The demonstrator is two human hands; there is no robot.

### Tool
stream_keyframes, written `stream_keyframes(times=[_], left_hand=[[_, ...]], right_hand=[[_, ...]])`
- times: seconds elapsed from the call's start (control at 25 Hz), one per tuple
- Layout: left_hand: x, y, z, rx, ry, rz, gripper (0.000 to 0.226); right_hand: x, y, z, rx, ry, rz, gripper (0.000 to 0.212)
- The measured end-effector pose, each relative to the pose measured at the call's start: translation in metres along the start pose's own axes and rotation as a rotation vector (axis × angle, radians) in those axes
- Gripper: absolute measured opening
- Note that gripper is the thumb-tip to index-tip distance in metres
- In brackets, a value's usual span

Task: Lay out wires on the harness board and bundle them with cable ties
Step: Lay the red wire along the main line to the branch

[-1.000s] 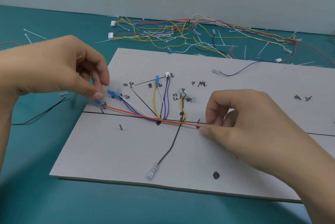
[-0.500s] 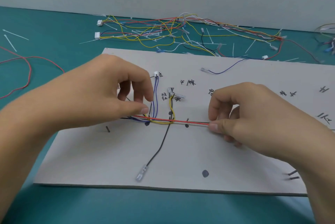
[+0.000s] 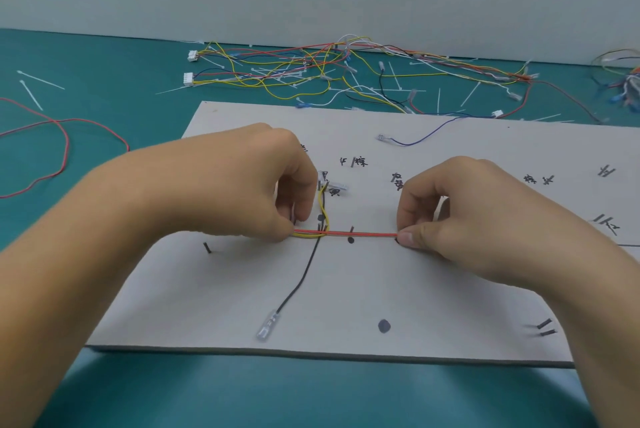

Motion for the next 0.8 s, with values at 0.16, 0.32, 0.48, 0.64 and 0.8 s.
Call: stream_keyframes(times=[0.16, 0.32, 0.48, 0.64, 0.8], left_hand=[[-0.004, -0.005, 0.0, -0.067, -0.035, -0.075, 0.029], [-0.007, -0.011, -0.006, -0.122, -0.104, -0.146, 0.025], [-0.012, -0.014, -0.004, -0.173, -0.138, -0.13, 0.018], [-0.02, -0.017, -0.005, -0.221, -0.128, -0.088, 0.016], [-0.022, -0.017, -0.004, -0.212, -0.118, -0.12, 0.014]], right_hand=[[0.001, 0.0, 0.001, 0.013, 0.023, -0.008, 0.013], [0.004, -0.005, 0.001, -0.041, 0.052, -0.065, 0.015], [0.006, -0.004, 0.001, -0.098, 0.063, -0.088, 0.017], [0.01, -0.006, -0.002, -0.105, 0.087, -0.104, 0.016], [0.012, -0.006, -0.002, -0.104, 0.107, -0.111, 0.016]])
Point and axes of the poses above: each hand's wrist, its own z-axis towards the middle knuckle, its own y-axis out of the back of the hand, x = y × z, the point moved 6 cm from there along z, towards the middle knuckle
